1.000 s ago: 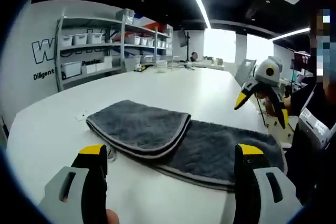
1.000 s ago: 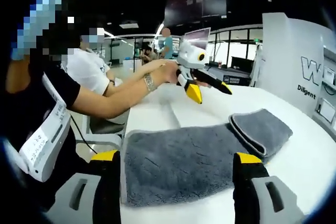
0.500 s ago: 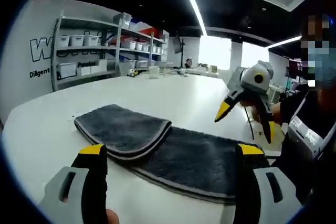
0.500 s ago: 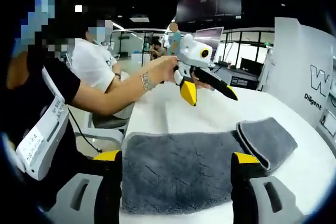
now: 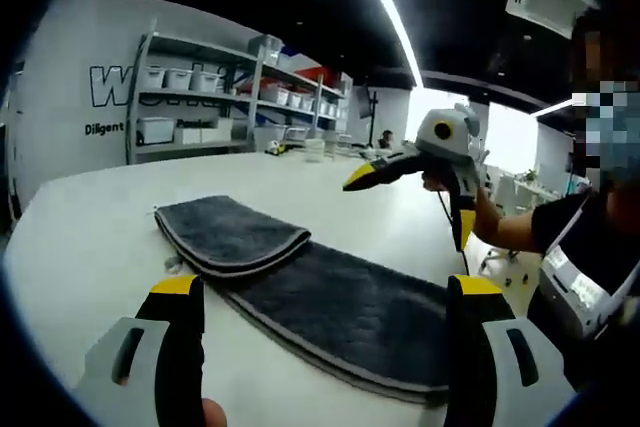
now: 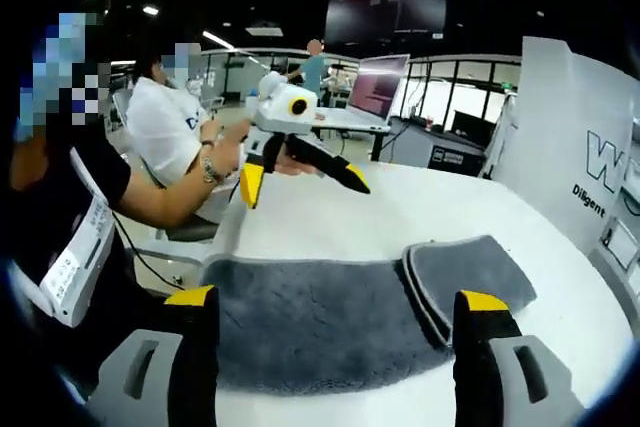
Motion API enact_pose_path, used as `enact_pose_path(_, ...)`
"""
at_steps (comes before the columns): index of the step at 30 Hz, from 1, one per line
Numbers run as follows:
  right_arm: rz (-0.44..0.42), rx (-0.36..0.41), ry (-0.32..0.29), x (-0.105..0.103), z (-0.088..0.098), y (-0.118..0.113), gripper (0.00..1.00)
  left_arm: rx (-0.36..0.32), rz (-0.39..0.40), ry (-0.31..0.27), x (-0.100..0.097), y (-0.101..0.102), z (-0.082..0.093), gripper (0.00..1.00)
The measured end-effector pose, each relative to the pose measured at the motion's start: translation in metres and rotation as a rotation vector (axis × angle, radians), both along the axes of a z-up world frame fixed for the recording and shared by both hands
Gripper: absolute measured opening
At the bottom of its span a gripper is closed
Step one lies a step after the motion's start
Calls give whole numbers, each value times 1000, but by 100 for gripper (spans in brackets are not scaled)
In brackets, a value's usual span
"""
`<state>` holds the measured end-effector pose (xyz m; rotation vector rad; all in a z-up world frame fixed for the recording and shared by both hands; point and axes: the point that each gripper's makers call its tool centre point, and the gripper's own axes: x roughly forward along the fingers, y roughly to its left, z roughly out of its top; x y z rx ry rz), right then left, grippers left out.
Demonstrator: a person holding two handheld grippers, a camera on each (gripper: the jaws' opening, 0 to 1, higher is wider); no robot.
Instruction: Open the folded towel by lifting each exposed corner and separating the folded layers until the towel lies flat within the target outline without major curled edges
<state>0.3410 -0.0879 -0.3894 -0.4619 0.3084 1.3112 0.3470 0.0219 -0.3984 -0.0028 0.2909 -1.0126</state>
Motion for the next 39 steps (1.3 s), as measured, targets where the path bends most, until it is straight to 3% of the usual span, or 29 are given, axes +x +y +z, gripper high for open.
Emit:
enact_pose_path(5, -31, 0, 5, 28, 7, -5, 99, 4, 49, -14, -13, -4, -4, 100)
enact_pose_path(8, 14, 18, 27, 41, 14, -4, 99, -12, 100, 22, -16, -10, -13, 100)
enact_pose_path(10, -1, 15, 22, 54, 19, -5, 99, -18, 112, 30, -20, -15, -18, 100)
enact_pose_path(14, -27, 2, 11, 83, 24, -6, 92, 29, 153, 28, -24, -21, -32, 100)
enact_pose_path(17, -35, -15, 47, 97, 20, -7, 86, 5, 194, 33, -26, -24, -35, 96)
enact_pose_path(20, -63, -43, 62, 115, 15, -8, 89, 10, 198, 33, -32, -30, -39, 96)
enact_pose_path(24, -143, -97, 54, 158, 4, -13, 91, 50, 228, 20, -38, -38, -49, 96)
enact_pose_path(31, -231, -99, 81, 218, -7, -10, 96, 52, 241, 27, -44, -47, -59, 95)
enact_pose_path(35, -272, -87, 95, 247, -14, -8, 90, 54, 243, 32, -46, -50, -62, 95)
enact_pose_path(39, -301, -69, 107, 262, -22, -3, 69, 52, 225, 49, -46, -52, -69, 90)
